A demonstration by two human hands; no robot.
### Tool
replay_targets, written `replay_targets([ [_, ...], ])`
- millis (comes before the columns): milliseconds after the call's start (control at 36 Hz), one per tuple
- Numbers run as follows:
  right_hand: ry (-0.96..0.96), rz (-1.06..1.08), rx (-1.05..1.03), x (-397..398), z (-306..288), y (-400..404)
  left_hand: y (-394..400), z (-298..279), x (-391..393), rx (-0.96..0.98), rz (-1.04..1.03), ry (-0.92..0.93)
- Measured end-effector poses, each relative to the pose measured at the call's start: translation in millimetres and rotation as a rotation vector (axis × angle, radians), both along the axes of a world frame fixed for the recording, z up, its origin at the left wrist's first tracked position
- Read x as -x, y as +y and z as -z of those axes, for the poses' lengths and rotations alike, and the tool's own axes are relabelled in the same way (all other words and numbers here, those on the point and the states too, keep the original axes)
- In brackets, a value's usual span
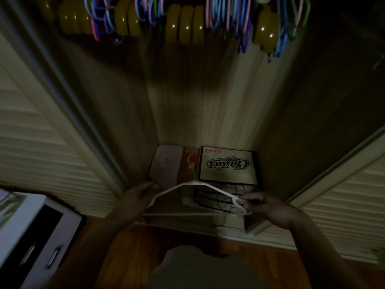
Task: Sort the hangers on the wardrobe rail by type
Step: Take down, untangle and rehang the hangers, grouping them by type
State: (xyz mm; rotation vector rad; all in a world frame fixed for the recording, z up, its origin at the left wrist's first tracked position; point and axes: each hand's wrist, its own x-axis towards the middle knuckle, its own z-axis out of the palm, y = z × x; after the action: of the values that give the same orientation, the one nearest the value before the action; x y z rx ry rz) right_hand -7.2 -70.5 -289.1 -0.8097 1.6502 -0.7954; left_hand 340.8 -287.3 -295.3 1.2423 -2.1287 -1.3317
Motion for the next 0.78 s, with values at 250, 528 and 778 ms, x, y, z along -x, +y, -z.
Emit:
replay_targets([
  [250,0.088,-0.156,0.007,33.8,-50.6,-40.5,36.1,-70.7,26.2,0.026,0.205,-0.177],
  [528,0.341,-0.297,0.238,1.0,-99.2,-111.1,51.1,-127.0,-8.7,-0.103,-0.125,-0.079],
  [778,0.562,-0.419,0.699,-91.4,-246.0,-177.5,12.7,-259.5,-49.8,-0.304,-0.195,0.149],
])
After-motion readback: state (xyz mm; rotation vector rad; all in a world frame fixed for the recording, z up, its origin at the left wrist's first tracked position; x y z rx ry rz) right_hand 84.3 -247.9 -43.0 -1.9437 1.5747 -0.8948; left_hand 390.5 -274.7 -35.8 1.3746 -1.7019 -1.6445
